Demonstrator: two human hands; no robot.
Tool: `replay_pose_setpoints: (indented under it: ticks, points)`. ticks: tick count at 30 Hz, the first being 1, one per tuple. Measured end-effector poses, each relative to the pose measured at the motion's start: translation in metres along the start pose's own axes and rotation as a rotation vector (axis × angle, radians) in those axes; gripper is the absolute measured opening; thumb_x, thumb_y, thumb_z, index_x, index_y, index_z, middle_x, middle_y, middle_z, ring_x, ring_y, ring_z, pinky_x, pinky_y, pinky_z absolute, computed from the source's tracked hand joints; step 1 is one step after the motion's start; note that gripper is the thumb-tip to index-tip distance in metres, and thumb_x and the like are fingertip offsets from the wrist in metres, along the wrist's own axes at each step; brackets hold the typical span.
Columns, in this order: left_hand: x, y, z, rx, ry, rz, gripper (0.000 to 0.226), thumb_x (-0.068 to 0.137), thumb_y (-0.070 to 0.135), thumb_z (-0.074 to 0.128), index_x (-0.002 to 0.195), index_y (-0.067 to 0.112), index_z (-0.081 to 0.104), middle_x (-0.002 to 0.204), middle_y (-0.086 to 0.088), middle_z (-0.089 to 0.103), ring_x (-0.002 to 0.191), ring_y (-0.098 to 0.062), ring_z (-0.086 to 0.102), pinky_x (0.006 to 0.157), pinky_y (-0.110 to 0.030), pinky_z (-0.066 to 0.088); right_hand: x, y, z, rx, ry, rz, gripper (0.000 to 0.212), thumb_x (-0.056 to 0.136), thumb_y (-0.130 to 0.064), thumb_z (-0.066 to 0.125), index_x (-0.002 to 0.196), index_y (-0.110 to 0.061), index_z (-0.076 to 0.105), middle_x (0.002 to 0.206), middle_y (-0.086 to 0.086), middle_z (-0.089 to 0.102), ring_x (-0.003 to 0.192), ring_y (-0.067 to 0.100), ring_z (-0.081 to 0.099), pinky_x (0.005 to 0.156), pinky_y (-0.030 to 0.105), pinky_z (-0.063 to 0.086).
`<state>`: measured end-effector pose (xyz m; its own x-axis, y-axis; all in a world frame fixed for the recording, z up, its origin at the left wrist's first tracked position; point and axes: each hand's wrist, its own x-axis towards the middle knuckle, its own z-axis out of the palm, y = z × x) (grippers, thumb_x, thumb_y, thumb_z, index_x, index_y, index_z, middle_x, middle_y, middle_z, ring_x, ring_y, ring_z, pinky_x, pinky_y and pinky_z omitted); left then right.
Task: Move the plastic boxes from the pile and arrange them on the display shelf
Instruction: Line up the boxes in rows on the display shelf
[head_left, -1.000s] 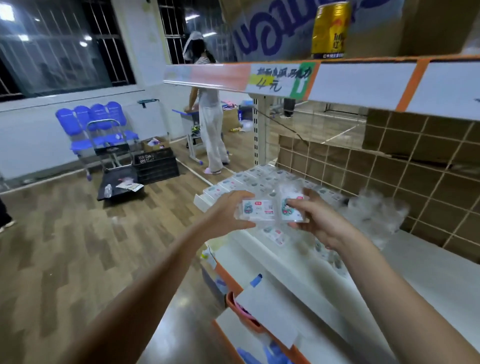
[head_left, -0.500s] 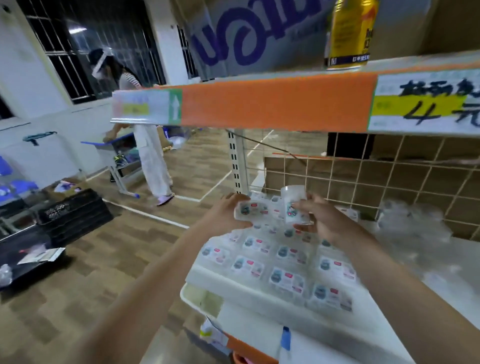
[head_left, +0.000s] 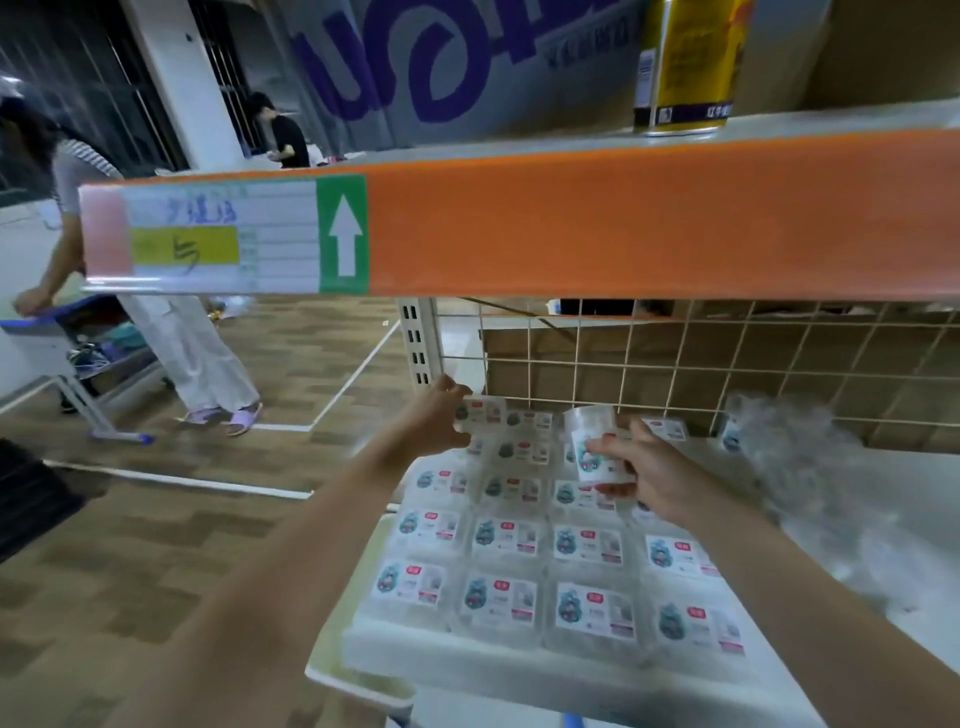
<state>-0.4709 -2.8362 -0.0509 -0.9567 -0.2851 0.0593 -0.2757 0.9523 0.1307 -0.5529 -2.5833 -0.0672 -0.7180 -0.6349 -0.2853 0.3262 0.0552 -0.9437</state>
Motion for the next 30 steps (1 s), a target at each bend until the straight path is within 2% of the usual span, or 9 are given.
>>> replay_pose_setpoints:
  ticks: [2, 6, 10, 13, 19, 24, 26, 28, 30]
  points:
    - [0.009, -0.004, 0.002, 0.058, 0.003, 0.035, 0.066, 0.079, 0.030, 0.071, 0.137, 0.010, 0.045, 0.131, -0.011, 0.043, 0.121, -0.028, 0.043, 0.099, -0.034, 0.039, -0.001, 0.001, 0.000, -0.012, -0.002, -0.001, 0.043, 0.084, -0.012, 0.067, 0.120, -0.017, 0.043, 0.119, 0.012, 0.055, 0.102, 0.030, 0.061, 0.061, 0.034, 0.053]
    - [0.019, -0.012, 0.002, 0.243, -0.017, 0.114, 0.047, 0.083, 0.037, 0.065, 0.122, 0.013, 0.056, 0.124, -0.008, 0.051, 0.118, -0.023, 0.043, 0.094, -0.031, 0.040, -0.002, 0.002, 0.004, -0.016, 0.005, -0.008, 0.052, 0.086, -0.011, 0.065, 0.131, -0.013, 0.038, 0.105, 0.007, 0.059, 0.087, 0.022, 0.065, 0.056, 0.031, 0.052]
    - [0.026, -0.013, -0.004, 0.501, -0.030, 0.185, 0.050, 0.088, 0.048, 0.055, 0.128, 0.019, 0.054, 0.128, -0.001, 0.055, 0.123, -0.023, 0.039, 0.098, -0.034, 0.034, -0.001, 0.003, 0.010, 0.023, 0.035, -0.010, 0.066, 0.087, -0.007, 0.062, 0.143, -0.014, 0.028, 0.096, 0.003, 0.060, 0.081, 0.018, 0.065, 0.053, 0.029, 0.051]
    - [0.030, -0.014, -0.005, 0.585, -0.052, 0.192, 0.049, 0.091, 0.044, 0.052, 0.133, 0.019, 0.051, 0.130, 0.001, 0.056, 0.123, -0.022, 0.038, 0.099, -0.034, 0.033, -0.003, 0.001, 0.013, 0.033, 0.044, -0.008, 0.058, 0.087, -0.006, 0.062, 0.138, -0.015, 0.034, 0.095, 0.003, 0.060, 0.083, 0.019, 0.064, 0.061, 0.032, 0.052]
    - [0.032, -0.016, -0.001, 0.599, -0.026, 0.155, 0.045, 0.093, 0.045, 0.051, 0.131, 0.020, 0.053, 0.128, 0.000, 0.058, 0.125, -0.022, 0.040, 0.101, -0.036, 0.032, -0.004, -0.001, 0.015, 0.024, 0.058, -0.012, 0.052, 0.088, -0.007, 0.061, 0.133, -0.016, 0.036, 0.103, 0.002, 0.056, 0.090, 0.019, 0.060, 0.074, 0.037, 0.052]
    - [0.025, -0.016, 0.003, 0.563, 0.016, 0.113, 0.043, 0.093, 0.043, 0.052, 0.131, 0.022, 0.053, 0.127, 0.000, 0.058, 0.124, -0.022, 0.041, 0.100, -0.036, 0.033, -0.008, -0.007, 0.013, 0.041, 0.052, -0.043, 0.049, 0.091, -0.009, 0.057, 0.134, -0.016, 0.034, 0.125, 0.006, 0.054, 0.106, 0.025, 0.058, 0.097, 0.048, 0.044]
    - [0.023, -0.015, 0.004, 0.547, 0.022, 0.101, 0.042, 0.093, 0.041, 0.052, 0.129, 0.020, 0.055, 0.124, -0.001, 0.060, 0.122, -0.022, 0.042, 0.099, -0.036, 0.033, -0.010, -0.014, 0.010, 0.048, 0.052, -0.065, 0.051, 0.092, -0.009, 0.056, 0.137, -0.017, 0.034, 0.119, 0.006, 0.056, 0.104, 0.022, 0.057, 0.096, 0.047, 0.044]
    - [0.021, -0.013, 0.002, 0.529, 0.021, 0.089, 0.039, 0.093, 0.040, 0.052, 0.124, 0.017, 0.057, 0.122, -0.003, 0.060, 0.121, -0.022, 0.042, 0.098, -0.035, 0.034, -0.012, -0.023, 0.007, 0.025, 0.058, -0.081, 0.038, 0.089, -0.009, 0.059, 0.122, -0.020, 0.044, 0.118, 0.013, 0.057, 0.096, 0.024, 0.059, 0.092, 0.048, 0.048]
    - [0.018, -0.007, -0.001, 0.478, 0.040, 0.081, 0.039, 0.093, 0.040, 0.051, 0.122, 0.015, 0.056, 0.124, -0.004, 0.058, 0.122, -0.023, 0.043, 0.098, -0.036, 0.035, -0.014, -0.032, 0.002, 0.002, 0.082, -0.110, 0.034, 0.087, -0.009, 0.059, 0.117, -0.016, 0.044, 0.110, 0.012, 0.057, 0.095, 0.026, 0.059, 0.085, 0.046, 0.050]
